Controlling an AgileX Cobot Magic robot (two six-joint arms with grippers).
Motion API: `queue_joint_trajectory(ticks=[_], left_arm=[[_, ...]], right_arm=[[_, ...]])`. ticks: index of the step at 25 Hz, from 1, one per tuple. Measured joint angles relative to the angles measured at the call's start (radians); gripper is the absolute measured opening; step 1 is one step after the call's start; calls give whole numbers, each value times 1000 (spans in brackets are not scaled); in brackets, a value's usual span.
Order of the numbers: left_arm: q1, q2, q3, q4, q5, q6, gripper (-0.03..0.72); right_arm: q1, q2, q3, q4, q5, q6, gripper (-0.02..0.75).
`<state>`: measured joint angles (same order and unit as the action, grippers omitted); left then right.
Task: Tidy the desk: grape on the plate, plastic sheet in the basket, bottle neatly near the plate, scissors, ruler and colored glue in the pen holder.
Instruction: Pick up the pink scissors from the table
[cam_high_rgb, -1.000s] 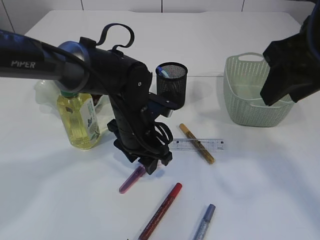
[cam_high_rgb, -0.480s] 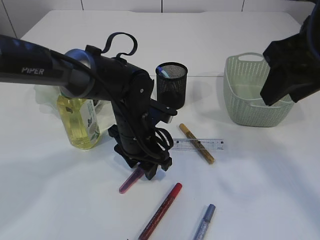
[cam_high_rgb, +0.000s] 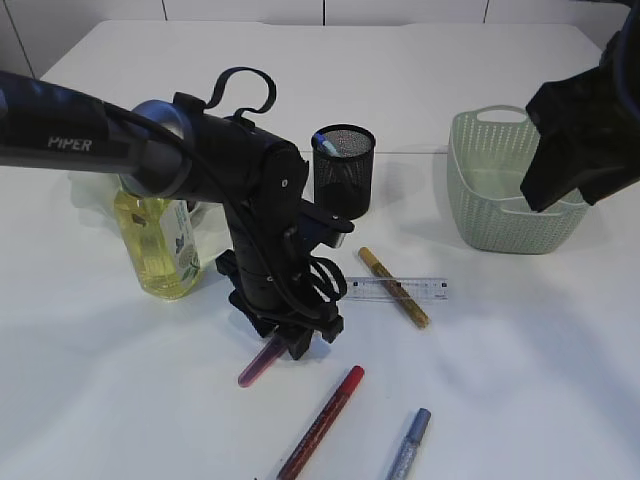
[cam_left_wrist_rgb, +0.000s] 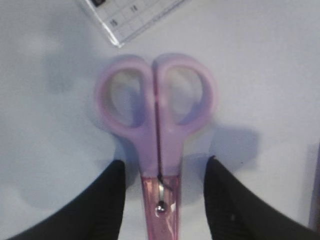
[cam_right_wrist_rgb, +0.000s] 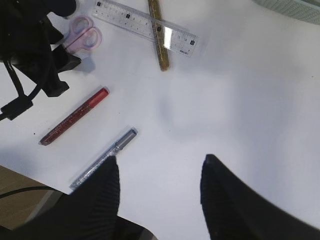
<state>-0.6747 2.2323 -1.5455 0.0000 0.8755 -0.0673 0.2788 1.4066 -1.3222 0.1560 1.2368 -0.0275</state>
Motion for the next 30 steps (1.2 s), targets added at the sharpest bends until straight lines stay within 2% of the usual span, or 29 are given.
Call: queue_joint_trajectory(ticks=[7, 9, 30], left_arm=[[4, 0, 0, 0, 0, 0, 190], [4, 0, 0, 0, 0, 0, 166], [4, -4, -2, 0, 7, 0, 143]], right_arm=[[0, 0, 0, 0, 0, 0, 418], [0, 0, 0, 0, 0, 0, 418], [0, 0, 0, 0, -8, 0, 418]])
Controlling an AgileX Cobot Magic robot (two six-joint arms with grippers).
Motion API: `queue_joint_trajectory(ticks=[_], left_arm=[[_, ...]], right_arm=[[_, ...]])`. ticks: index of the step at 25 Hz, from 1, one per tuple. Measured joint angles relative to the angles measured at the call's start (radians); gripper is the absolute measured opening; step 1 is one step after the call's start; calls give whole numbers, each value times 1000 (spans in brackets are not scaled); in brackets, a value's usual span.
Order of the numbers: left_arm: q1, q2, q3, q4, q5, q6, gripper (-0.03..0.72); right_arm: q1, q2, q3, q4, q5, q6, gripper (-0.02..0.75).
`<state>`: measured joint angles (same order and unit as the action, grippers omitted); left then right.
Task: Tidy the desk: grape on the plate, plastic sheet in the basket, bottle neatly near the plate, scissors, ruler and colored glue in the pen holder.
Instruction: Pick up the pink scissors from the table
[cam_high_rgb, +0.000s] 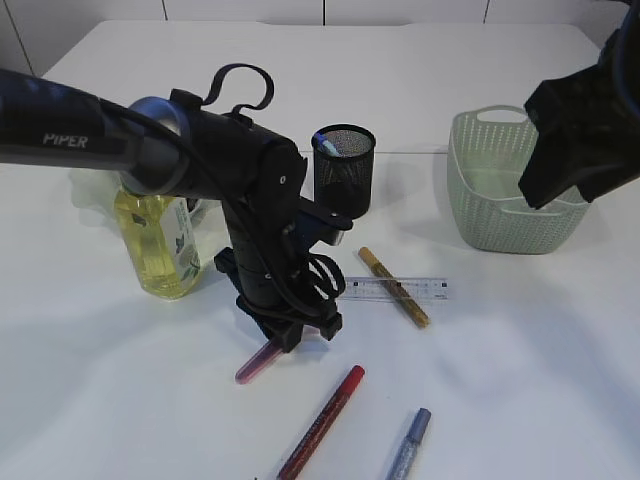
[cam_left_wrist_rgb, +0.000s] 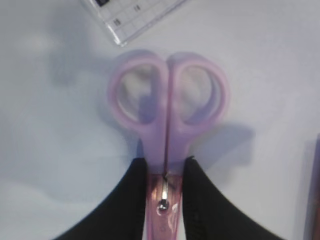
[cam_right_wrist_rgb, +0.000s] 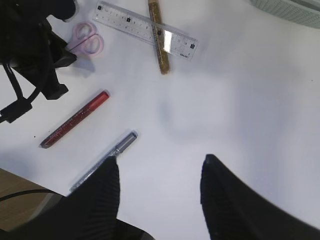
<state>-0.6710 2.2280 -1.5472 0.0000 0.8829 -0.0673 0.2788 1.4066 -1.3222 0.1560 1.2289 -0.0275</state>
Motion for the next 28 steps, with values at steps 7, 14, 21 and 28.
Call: queue_joint_trajectory(ticks=[7, 14, 21, 28], left_arm=[[0, -40, 0, 0, 6, 0, 143], [0, -98, 0, 0, 17, 0, 143], [0, -144, 0, 0, 19, 0, 143], [0, -174, 0, 0, 19, 0, 143]], right_arm=[[0, 0, 0, 0, -9, 0, 419], [0, 0, 0, 0, -15, -2, 418], [0, 0, 0, 0, -39, -2, 419], [0, 0, 0, 0, -49, -9, 419]])
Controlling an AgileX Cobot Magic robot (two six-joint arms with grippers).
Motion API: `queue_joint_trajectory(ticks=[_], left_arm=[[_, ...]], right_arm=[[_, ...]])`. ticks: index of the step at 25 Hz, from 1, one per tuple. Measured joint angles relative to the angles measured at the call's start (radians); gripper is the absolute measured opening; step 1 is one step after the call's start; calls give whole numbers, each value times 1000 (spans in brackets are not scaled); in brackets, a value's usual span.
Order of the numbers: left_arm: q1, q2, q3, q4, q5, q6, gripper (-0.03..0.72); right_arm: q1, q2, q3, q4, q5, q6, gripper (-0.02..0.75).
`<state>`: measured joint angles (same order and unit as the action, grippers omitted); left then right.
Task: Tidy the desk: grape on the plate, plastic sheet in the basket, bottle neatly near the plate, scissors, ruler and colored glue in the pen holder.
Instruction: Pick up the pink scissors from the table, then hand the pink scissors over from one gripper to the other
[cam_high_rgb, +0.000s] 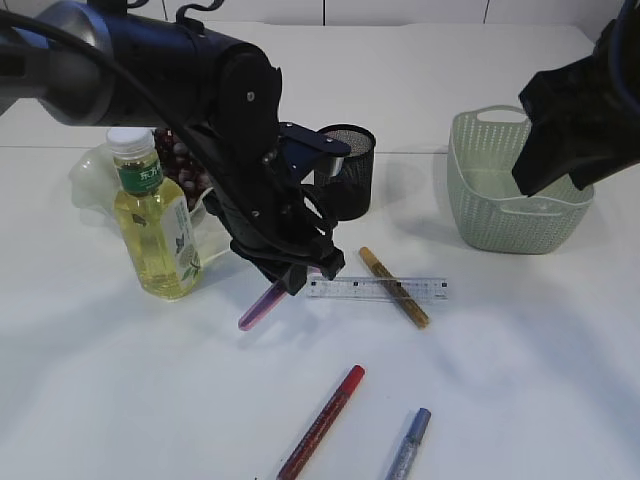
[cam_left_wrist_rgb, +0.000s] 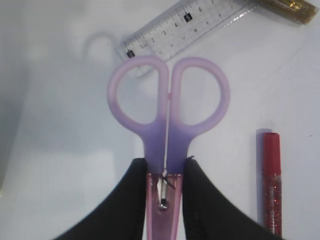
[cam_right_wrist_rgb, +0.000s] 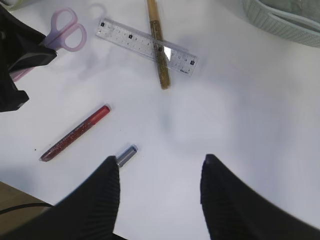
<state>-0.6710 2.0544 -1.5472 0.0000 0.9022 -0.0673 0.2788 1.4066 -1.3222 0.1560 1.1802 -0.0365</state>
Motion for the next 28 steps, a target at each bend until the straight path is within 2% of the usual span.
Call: queue_joint_trajectory(ticks=[16, 28], left_arm=[[0, -132, 0, 0, 7, 0, 143], [0, -227, 0, 0, 44, 0, 143]], right_arm=[[0, 0, 2, 1, -102, -34, 419], [0, 0, 2, 106, -215, -46, 419]])
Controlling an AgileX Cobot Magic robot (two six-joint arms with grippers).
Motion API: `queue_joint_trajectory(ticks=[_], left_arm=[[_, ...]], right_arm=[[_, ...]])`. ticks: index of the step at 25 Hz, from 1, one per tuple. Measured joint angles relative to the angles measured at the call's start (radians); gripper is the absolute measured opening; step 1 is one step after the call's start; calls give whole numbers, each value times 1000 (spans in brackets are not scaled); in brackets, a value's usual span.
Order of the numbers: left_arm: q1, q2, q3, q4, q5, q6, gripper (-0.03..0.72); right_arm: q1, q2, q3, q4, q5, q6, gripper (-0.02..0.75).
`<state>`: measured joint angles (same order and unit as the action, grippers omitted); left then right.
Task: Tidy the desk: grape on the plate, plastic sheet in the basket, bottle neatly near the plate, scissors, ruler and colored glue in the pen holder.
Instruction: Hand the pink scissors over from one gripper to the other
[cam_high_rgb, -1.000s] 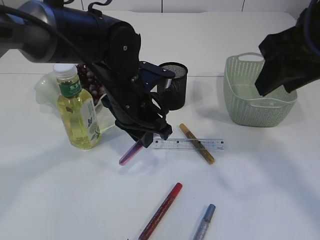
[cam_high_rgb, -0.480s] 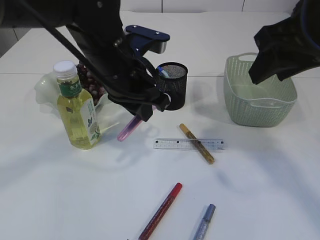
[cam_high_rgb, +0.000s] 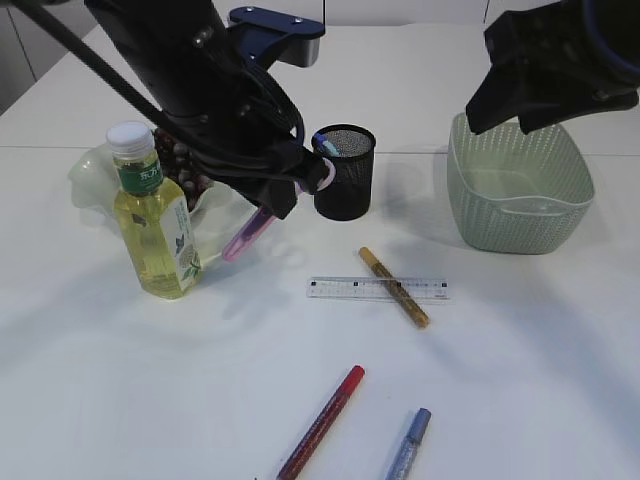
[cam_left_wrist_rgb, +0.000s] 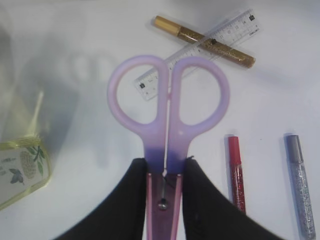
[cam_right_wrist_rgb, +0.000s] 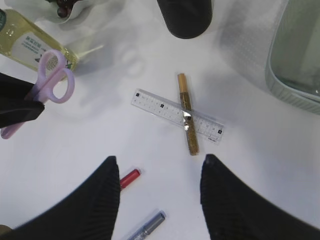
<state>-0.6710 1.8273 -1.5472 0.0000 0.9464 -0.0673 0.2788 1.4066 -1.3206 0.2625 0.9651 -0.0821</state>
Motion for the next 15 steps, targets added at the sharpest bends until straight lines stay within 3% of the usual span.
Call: queue_joint_trajectory(ticks=[7, 15], left_arm=[[0, -46, 0, 0, 4, 0, 143], [0, -115, 0, 0, 4, 0, 143]], right_arm=[[0, 0, 0, 55, -35, -8, 419], [0, 2, 0, 194, -89, -48, 415]])
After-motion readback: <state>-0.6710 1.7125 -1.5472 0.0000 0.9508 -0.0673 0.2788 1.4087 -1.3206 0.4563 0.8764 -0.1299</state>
